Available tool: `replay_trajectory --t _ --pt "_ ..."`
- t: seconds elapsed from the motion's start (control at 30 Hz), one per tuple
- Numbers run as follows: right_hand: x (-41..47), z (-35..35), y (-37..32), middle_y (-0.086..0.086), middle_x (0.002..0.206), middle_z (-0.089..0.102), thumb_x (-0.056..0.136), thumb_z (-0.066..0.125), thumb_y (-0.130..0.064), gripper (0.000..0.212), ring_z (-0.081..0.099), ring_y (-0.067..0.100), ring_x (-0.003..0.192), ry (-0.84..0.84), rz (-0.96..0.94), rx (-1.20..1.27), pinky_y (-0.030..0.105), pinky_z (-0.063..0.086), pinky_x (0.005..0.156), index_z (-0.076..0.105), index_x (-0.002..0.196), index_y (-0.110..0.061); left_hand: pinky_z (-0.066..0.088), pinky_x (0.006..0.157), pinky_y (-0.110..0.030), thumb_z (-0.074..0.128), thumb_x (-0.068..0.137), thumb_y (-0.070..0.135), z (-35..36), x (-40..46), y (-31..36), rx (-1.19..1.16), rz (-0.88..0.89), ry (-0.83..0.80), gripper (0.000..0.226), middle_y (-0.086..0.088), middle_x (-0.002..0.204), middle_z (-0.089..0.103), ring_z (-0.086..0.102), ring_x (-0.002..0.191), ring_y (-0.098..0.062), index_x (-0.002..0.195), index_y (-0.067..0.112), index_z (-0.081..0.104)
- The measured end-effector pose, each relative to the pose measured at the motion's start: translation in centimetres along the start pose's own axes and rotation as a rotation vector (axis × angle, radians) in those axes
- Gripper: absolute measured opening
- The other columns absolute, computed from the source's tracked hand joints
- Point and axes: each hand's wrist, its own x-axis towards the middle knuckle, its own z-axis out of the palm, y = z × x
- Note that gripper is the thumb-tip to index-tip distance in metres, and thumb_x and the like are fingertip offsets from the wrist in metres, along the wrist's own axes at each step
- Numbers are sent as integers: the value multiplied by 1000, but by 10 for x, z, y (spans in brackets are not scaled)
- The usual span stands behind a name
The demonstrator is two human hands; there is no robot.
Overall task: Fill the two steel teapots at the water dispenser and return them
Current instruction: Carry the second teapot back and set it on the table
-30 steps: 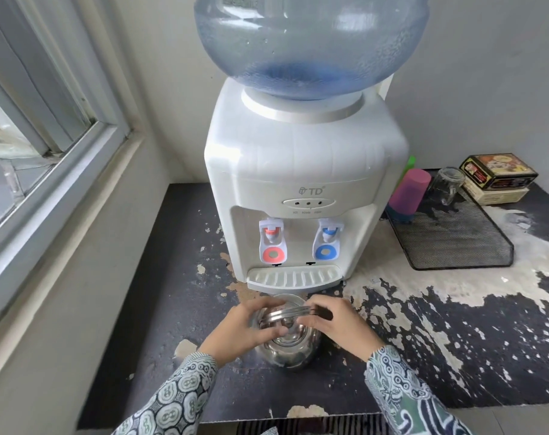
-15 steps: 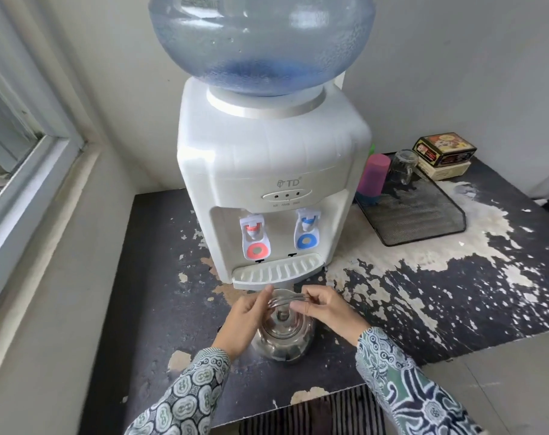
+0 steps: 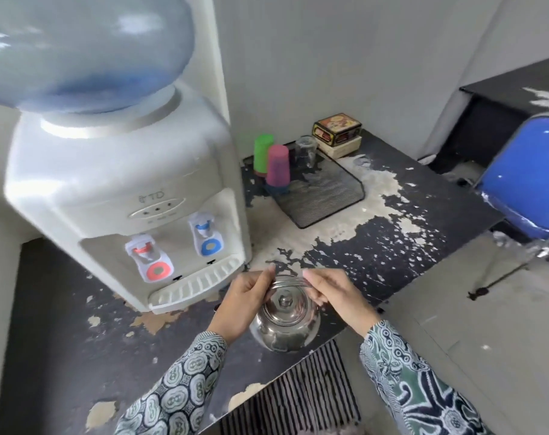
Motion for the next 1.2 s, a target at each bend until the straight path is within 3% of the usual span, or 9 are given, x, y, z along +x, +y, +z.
replay_trajectory --t 0.07,0.13,0.23,0.33,0.53,0.73,1.0,1.1,1.2 --pt "-16 -26 2 -9 48 40 89 45 -40 47 33 7 45 80 1 -17 15 29 48 50 58 -6 47 56 -43 41 85 65 29 12 8 -1 -2 -38 79 -30 57 55 48 49 -42 59 -10 45" --pt "-35 -56 2 -8 49 37 89 43 -37 43 31 7 45 135 7 -28 14 28 47 54 57 -11 50 61 -50 43 83 65 63 21 20 -8 1 -57 84 -39 70 58 57 57 -46 69 -17 48" --pt "-65 -104 4 -7 51 33 90 42 -38 43 29 6 45 175 15 -31 11 29 48 41 50 -23 39 51 -34 44 89 51 119 29 43 -6 33 -78 64 -22 49 46 41 44 -24 51 0 42" --pt "-100 -159 9 -10 49 32 89 41 -40 44 28 5 45 215 38 -35 12 28 48 35 49 -25 28 46 -24 44 93 35 181 38 63 -4 63 -125 52 0 43 34 29 40 -13 46 16 34" --pt "-173 -254 16 -10 51 32 97 36 -28 43 32 4 49 335 62 -77 11 33 55 34 56 -14 28 54 -32 45 95 34 293 59 96 -56 111 -284 52 -8 51 34 27 49 -22 50 10 37" --pt "-230 -325 20 -9 48 35 96 37 -30 45 33 11 51 523 55 -109 26 33 58 36 53 -17 24 43 -19 44 96 28 387 82 128 -33 194 -463 52 9 41 29 23 39 -8 47 16 30" --pt "-267 -420 39 -9 49 38 96 36 -34 46 37 10 51 709 155 -157 17 36 57 40 51 -22 26 43 -19 43 93 34 496 129 154 -2 240 -626 50 10 41 31 26 39 -8 49 13 35" --pt "-268 -465 50 -9 49 38 96 36 -33 45 37 12 51 743 158 -133 19 36 58 42 53 -21 32 42 -25 43 94 36 536 155 168 41 214 -668 50 0 46 36 35 44 -17 53 8 40" --pt "-263 -502 54 -9 49 38 96 38 -30 43 36 12 51 771 162 -113 17 34 56 44 55 -17 32 34 -16 43 95 37 565 178 182 71 187 -651 51 8 41 35 34 40 -13 50 14 35"
